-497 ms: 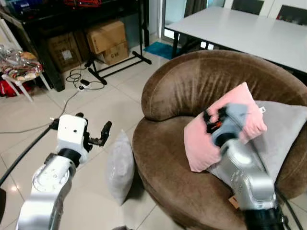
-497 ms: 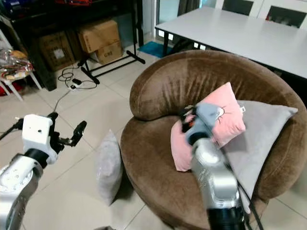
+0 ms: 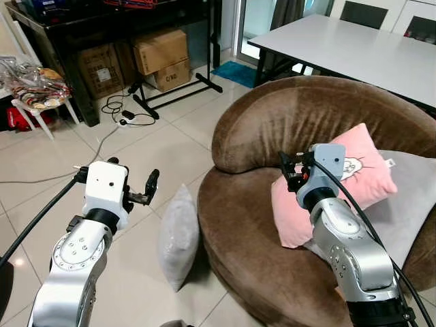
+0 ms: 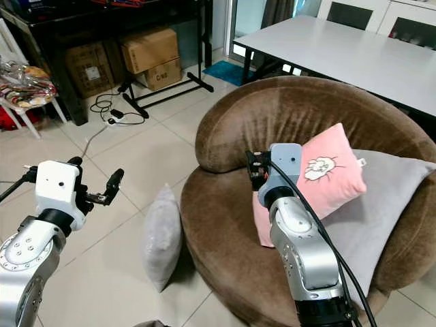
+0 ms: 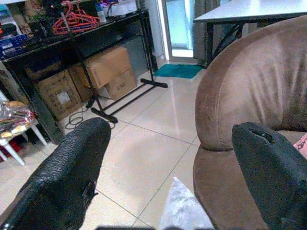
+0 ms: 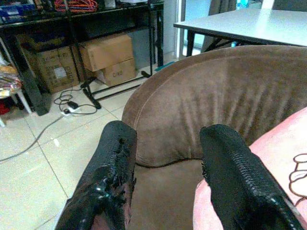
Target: Move the pillow to the sofa from floor
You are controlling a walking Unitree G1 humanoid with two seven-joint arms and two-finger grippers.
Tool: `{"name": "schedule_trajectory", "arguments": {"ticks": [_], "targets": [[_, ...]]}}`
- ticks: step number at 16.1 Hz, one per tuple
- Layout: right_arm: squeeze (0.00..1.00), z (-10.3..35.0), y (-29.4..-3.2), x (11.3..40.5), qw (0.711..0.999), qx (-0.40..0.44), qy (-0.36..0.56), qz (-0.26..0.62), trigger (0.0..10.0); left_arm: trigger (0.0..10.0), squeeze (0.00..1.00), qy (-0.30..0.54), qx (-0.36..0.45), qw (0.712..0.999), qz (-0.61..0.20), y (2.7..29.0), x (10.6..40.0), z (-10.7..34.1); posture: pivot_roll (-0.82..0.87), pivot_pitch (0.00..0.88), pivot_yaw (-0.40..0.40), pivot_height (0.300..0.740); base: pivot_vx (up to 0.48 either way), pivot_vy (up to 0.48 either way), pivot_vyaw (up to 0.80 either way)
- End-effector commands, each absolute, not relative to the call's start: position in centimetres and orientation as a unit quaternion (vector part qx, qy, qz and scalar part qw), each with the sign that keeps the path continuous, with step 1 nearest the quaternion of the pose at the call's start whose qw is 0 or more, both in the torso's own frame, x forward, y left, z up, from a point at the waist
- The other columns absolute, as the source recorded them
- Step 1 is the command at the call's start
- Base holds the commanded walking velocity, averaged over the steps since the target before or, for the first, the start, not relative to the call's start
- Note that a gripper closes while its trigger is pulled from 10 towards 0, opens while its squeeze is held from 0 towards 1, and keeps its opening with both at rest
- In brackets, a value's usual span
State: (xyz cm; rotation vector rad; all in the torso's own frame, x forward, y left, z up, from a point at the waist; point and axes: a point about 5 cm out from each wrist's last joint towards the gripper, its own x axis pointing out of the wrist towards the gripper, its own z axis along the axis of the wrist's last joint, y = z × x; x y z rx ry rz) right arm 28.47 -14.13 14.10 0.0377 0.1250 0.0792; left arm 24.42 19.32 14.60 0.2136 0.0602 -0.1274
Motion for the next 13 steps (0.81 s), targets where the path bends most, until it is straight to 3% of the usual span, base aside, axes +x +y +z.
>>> {"name": "schedule_trajectory", "arguments": {"ticks": [1,13], "targets": [[0.00,13.65,-14.39,28.53,0.997,0.010,0.076,0.029,10.0,10.0,0.27,0.023,0.113,0.991,-0.072,18.86,24.57,14.84,-0.04,0.000,0.012,0.740,0.000,0.296,0.00],[0.00,13.52,-14.49,28.75,0.995,-0.023,0.091,0.030,10.0,10.0,0.26,0.015,0.108,0.991,-0.076,18.45,24.90,14.91,-0.05,0.000,0.002,0.740,0.000,0.307,0.00]]}}
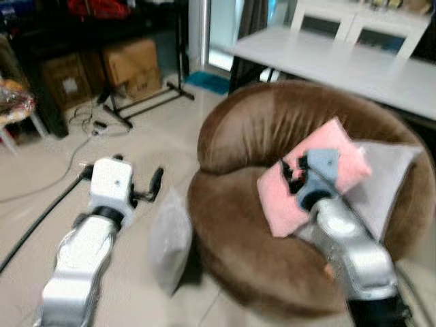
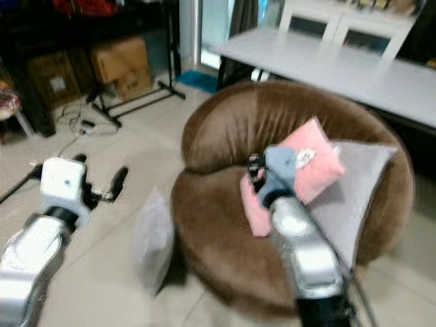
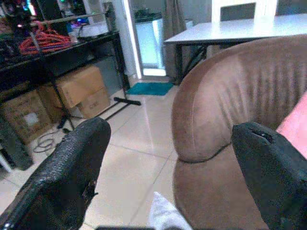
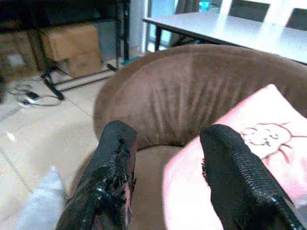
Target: Move the pillow to the sofa from floor
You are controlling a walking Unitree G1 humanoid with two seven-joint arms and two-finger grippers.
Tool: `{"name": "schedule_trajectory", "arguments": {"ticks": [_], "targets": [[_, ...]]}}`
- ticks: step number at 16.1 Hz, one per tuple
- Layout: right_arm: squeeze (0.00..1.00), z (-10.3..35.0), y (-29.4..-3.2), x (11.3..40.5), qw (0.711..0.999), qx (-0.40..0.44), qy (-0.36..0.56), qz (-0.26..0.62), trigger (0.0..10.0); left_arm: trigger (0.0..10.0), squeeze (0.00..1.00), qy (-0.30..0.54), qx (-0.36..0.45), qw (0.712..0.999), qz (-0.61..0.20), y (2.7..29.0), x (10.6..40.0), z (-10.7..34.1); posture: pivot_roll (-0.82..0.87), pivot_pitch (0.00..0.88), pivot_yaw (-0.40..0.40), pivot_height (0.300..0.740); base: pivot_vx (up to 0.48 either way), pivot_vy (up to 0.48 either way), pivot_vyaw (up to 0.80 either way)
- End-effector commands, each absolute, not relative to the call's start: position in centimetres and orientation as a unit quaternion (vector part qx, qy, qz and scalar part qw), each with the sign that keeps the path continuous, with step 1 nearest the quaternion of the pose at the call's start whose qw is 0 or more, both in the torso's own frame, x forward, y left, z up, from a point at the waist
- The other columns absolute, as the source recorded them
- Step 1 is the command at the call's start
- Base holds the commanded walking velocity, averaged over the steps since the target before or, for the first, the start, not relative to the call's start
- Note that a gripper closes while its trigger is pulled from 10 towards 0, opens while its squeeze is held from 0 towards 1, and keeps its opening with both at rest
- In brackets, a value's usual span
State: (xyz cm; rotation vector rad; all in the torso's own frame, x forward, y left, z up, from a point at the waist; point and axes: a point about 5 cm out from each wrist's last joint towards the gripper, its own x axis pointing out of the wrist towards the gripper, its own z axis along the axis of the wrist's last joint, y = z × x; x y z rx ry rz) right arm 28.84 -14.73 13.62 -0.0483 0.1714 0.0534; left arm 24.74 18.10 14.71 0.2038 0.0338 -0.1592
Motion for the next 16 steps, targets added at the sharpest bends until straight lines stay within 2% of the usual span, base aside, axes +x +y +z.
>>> {"name": "schedule_trajectory", "arguments": {"ticks": [1,4,8,14,16], "targets": [[0.00,13.53,-14.52,28.72,0.995,-0.024,0.091,0.030,10.0,10.0,0.27,0.015,0.108,0.991,-0.075,18.45,24.94,14.90,-0.05,0.000,0.001,0.740,0.000,0.390,0.00],[0.00,13.61,-14.56,28.76,0.995,-0.026,0.090,0.031,10.0,10.0,0.27,0.011,0.100,0.993,-0.069,18.43,25.09,14.93,-0.06,0.000,0.000,0.740,0.000,0.354,0.00],[0.00,13.77,-14.66,28.98,0.995,-0.028,0.087,0.032,10.0,10.0,0.27,0.002,0.084,0.996,-0.039,18.82,25.55,15.20,-0.06,0.000,-0.004,0.740,0.000,0.000,0.00],[0.00,14.08,-13.81,29.20,0.994,-0.040,0.081,0.056,10.0,10.0,0.29,-0.006,0.066,0.997,-0.032,19.08,25.79,15.44,-0.06,0.000,-0.003,0.740,0.247,0.000,0.80],[0.00,14.08,-13.82,29.24,0.994,-0.043,0.083,0.057,10.0,10.0,0.29,-0.004,0.066,0.997,-0.033,19.07,25.77,15.36,-0.06,0.000,-0.003,0.740,0.315,0.000,0.21]]}}
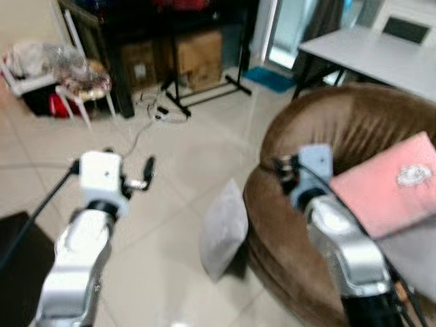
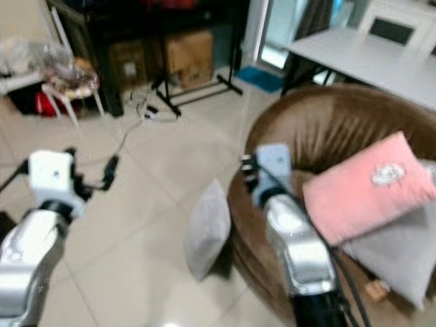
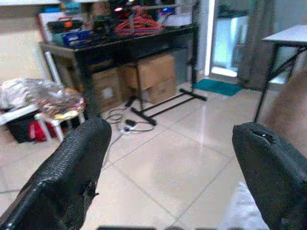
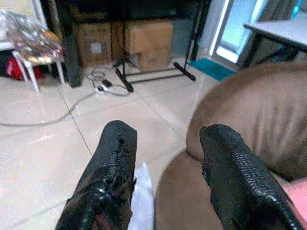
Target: Move the pillow to the sofa from floor
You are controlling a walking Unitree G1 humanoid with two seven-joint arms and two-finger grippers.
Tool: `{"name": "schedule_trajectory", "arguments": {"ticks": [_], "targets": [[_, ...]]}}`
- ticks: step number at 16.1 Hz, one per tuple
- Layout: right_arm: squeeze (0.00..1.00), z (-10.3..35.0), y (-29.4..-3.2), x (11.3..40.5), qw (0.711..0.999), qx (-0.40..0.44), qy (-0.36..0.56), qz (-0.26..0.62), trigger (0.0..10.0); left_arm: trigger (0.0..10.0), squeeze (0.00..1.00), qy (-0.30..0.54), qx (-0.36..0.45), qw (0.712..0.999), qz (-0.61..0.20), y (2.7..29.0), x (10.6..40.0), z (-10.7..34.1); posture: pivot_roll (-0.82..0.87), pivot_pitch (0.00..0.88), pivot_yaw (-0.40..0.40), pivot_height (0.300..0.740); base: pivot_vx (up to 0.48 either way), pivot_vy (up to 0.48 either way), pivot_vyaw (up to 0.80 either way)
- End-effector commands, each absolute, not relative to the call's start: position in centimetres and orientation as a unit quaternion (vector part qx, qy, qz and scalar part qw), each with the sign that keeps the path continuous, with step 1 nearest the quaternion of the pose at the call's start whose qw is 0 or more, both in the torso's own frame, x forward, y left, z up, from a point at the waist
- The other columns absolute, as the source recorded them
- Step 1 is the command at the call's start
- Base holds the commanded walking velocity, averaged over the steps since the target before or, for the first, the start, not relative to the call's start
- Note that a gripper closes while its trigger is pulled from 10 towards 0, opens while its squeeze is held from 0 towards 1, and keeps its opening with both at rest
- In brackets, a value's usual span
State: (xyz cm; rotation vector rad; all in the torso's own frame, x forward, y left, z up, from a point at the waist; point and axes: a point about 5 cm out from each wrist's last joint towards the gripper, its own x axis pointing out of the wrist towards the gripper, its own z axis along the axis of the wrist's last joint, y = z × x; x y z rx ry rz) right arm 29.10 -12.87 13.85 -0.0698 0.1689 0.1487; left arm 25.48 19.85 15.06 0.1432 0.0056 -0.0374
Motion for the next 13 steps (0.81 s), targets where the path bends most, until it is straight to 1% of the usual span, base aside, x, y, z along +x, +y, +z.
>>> {"name": "schedule_trajectory", "arguments": {"ticks": [1,13], "targets": [[0.00,14.06,-13.83,29.23,0.994,-0.043,0.084,0.057,10.0,10.0,0.29,-0.004,0.065,0.997,-0.034,19.03,25.75,15.31,-0.06,0.000,-0.004,0.740,0.315,0.000,0.00],[0.00,13.68,-13.85,28.88,0.993,-0.045,0.091,0.065,10.0,10.0,0.29,0.007,0.077,0.996,-0.041,19.01,25.10,14.82,-0.05,0.000,-0.013,0.740,0.315,0.000,0.00]]}}
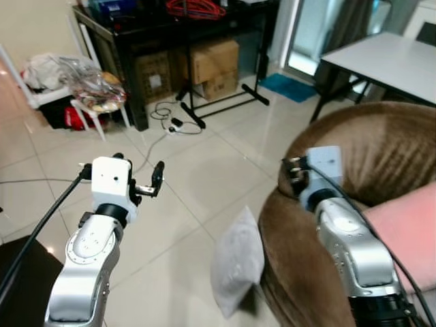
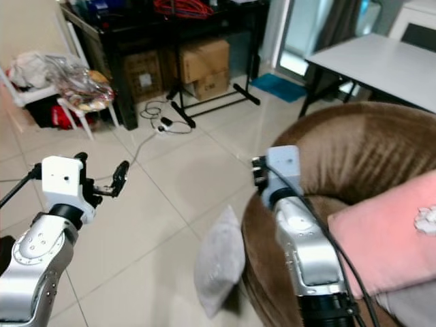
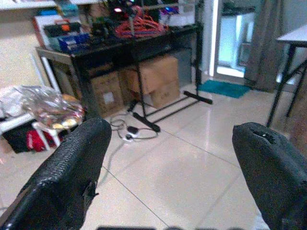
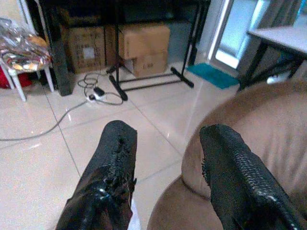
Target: Move the pillow to the sofa from floor
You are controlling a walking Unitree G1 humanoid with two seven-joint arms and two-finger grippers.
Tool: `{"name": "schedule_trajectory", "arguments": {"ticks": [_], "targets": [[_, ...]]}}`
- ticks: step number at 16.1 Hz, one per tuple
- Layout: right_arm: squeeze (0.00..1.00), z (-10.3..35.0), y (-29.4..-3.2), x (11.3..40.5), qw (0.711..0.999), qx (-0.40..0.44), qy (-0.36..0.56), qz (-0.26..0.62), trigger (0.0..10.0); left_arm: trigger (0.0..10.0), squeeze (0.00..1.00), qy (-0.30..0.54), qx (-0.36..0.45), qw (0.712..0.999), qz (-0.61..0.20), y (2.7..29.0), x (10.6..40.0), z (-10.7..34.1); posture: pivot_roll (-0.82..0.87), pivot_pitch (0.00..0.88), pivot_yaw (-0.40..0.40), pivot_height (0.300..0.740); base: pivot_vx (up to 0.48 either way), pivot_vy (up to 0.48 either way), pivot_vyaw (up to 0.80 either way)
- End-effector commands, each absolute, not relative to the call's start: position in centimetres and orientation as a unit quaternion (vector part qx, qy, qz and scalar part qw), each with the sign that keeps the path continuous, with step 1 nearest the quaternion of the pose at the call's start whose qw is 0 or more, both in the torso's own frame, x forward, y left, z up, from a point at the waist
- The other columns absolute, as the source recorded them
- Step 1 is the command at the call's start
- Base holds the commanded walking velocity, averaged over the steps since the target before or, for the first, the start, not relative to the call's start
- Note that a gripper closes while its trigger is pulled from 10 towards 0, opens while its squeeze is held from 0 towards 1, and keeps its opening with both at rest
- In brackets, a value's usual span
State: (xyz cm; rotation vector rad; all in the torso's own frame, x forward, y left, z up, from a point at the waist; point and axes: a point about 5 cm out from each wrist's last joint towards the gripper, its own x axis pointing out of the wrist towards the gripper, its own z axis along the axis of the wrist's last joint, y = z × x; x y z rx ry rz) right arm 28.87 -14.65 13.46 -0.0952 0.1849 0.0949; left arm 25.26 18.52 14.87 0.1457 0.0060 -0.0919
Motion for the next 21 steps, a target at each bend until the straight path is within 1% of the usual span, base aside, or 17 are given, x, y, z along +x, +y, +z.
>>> {"name": "schedule_trajectory", "arguments": {"ticks": [1,4,5,6,9,12,14,16,21], "targets": [[0.00,13.61,-14.00,28.82,0.993,-0.039,0.088,0.061,10.0,10.0,0.29,0.005,0.088,0.995,-0.047,18.98,25.02,14.73,-0.05,0.000,-0.012,0.740,0.285,0.000,0.00],[0.00,13.59,-14.16,28.67,0.995,-0.019,0.076,0.062,10.0,10.0,0.28,0.002,0.130,0.990,-0.056,19.06,24.66,14.22,-0.05,0.000,-0.011,0.740,0.081,0.000,0.00],[0.00,13.74,-14.34,28.51,0.996,-0.003,0.065,0.061,10.0,10.0,0.28,-0.005,0.127,0.991,-0.030,19.60,24.62,14.27,-0.05,0.000,-0.012,0.725,0.000,0.000,0.00],[0.00,13.78,-14.46,28.48,0.996,-0.005,0.062,0.059,10.0,10.0,0.28,-0.009,0.133,0.991,-0.018,19.86,24.75,14.42,-0.05,0.000,-0.012,0.710,0.000,0.000,0.00],[0.00,13.74,-14.36,28.43,0.997,-0.002,0.057,0.059,10.0,10.0,0.28,-0.017,0.129,0.991,-0.021,19.76,24.86,14.67,-0.05,0.000,-0.011,0.685,0.000,0.000,0.00],[0.00,13.57,-14.42,28.29,0.997,0.002,0.057,0.059,10.0,10.0,0.28,-0.025,0.126,0.992,-0.020,19.60,24.81,14.73,-0.05,0.000,-0.011,0.650,0.000,0.000,0.00],[0.00,13.50,-14.38,28.25,0.996,0.001,0.058,0.061,10.0,10.0,0.27,-0.033,0.101,0.994,-0.024,19.39,24.65,14.86,-0.05,0.000,-0.014,0.625,0.000,0.000,0.00],[0.00,13.50,-14.33,28.26,0.996,-0.001,0.057,0.065,10.0,10.0,0.26,-0.036,0.097,0.994,-0.024,19.29,24.61,14.98,-0.04,0.000,-0.018,0.610,0.000,0.000,0.00],[0.00,13.44,-13.99,28.32,0.995,-0.013,0.058,0.081,10.0,10.0,0.28,-0.043,0.099,0.994,-0.022,19.39,24.68,15.09,-0.04,0.000,-0.027,0.610,0.000,0.000,0.00]]}}
